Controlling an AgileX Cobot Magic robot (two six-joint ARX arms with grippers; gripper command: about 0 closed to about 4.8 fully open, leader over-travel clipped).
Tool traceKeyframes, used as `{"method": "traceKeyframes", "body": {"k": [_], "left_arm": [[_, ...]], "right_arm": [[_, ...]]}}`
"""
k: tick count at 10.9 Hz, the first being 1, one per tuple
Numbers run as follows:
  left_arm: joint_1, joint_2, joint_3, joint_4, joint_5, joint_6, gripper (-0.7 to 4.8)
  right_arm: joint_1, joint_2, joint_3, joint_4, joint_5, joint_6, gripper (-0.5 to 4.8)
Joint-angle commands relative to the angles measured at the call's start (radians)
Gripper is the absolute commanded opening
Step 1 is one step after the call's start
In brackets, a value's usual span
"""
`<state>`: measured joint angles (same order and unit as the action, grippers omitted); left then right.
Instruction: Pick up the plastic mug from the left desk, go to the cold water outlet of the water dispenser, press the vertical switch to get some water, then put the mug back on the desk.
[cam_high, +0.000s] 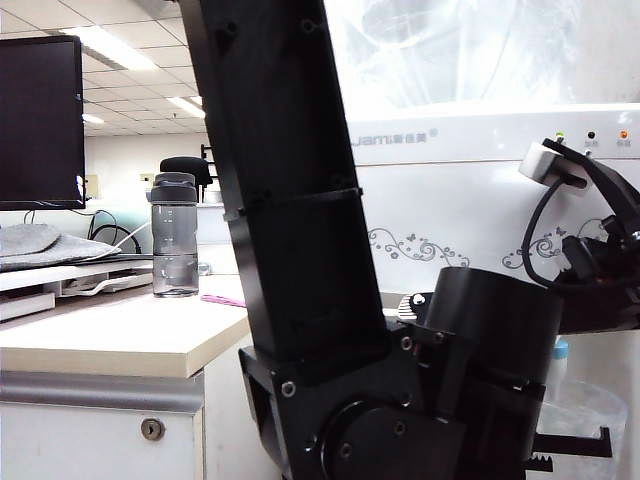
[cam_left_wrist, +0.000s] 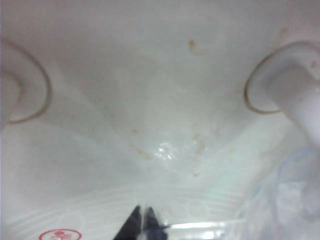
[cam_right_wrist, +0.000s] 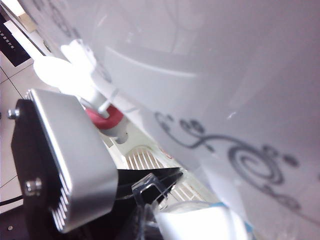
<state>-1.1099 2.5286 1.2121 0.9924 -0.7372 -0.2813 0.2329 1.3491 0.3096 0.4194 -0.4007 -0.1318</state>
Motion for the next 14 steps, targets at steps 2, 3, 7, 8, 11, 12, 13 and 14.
{"method": "traceKeyframes", "body": {"k": [2, 3, 7, 8, 11, 12, 13, 14], "left_arm": [[-0.002, -0.01, 0.008, 0.056, -0.006, -0.006, -0.06], [-0.002, -0.01, 0.008, 0.056, -0.007, -0.006, -0.06], [-0.002, -0.01, 0.008, 0.056, -0.007, -0.006, -0.06], [-0.002, -0.01, 0.008, 0.056, -0.007, -0.006, -0.06], [-0.002, -0.01, 0.008, 0.056, -0.007, -0.006, -0.06], [-0.002, -0.01, 0.008, 0.056, -0.007, -0.006, -0.06], [-0.002, -0.01, 0.008, 0.056, -0.007, -0.006, -0.06], [-0.002, -0.01, 0.008, 0.056, -0.007, -0.006, -0.06]], "right_arm": [[-0.003, 0.007, -0.005, -0.056, 0.043, -0.002, -0.01], [-0.003, 0.007, -0.005, -0.056, 0.043, -0.002, -0.01], [-0.003, 0.006, -0.005, -0.055, 0.043, -0.002, -0.01], [-0.003, 0.006, -0.005, -0.054, 0.043, -0.002, -0.01], [-0.003, 0.005, -0.005, -0.047, 0.043, -0.002, -0.01], [-0.003, -0.004, -0.004, -0.036, 0.043, -0.001, -0.01], [-0.003, -0.025, -0.003, -0.032, 0.043, 0.001, -0.01], [-0.003, -0.077, -0.002, -0.035, 0.043, 0.012, -0.01]]}}
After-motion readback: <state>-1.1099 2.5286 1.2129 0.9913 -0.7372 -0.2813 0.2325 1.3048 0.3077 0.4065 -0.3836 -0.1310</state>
